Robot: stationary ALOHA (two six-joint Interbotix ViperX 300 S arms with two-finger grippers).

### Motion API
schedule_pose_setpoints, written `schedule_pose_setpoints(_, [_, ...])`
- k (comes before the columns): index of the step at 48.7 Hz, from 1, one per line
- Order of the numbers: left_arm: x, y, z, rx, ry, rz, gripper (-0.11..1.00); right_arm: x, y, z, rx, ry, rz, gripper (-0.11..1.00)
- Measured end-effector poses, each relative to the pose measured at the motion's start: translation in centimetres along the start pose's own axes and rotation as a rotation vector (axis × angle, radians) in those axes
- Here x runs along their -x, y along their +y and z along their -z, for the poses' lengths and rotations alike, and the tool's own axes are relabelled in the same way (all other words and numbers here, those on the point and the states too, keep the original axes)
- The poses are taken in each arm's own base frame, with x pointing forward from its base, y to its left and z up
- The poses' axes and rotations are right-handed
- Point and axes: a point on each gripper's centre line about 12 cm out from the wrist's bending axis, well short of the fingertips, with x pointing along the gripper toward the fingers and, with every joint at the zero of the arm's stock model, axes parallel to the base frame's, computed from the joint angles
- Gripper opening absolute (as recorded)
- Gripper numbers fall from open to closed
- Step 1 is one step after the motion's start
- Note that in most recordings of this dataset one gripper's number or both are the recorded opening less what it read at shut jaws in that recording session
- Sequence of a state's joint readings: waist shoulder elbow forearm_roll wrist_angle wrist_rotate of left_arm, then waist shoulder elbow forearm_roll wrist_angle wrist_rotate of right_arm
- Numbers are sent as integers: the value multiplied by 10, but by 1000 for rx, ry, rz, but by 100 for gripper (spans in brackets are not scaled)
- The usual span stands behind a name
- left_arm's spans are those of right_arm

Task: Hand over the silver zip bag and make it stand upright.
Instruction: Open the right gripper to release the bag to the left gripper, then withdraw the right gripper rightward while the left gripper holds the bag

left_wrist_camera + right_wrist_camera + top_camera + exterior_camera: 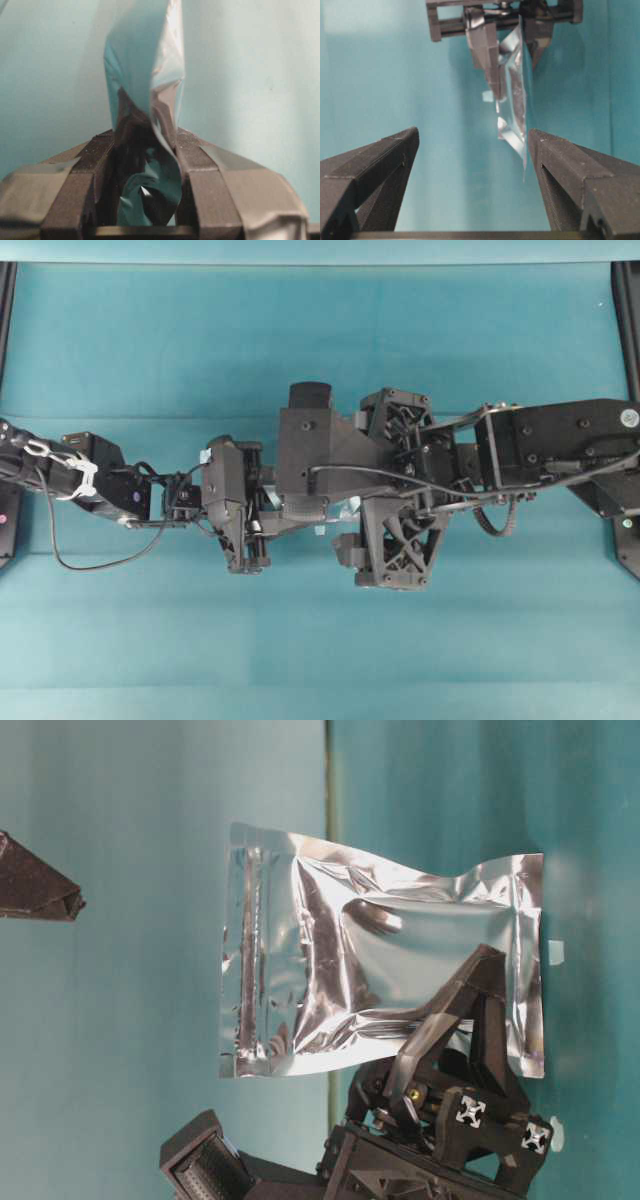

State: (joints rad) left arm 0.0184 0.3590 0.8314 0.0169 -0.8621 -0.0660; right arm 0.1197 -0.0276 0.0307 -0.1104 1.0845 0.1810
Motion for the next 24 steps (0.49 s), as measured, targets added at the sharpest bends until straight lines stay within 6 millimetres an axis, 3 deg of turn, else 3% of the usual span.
schedule_pose_setpoints(24, [0, -1, 0, 0, 0, 1, 29, 1, -1, 3, 0, 3, 0, 90])
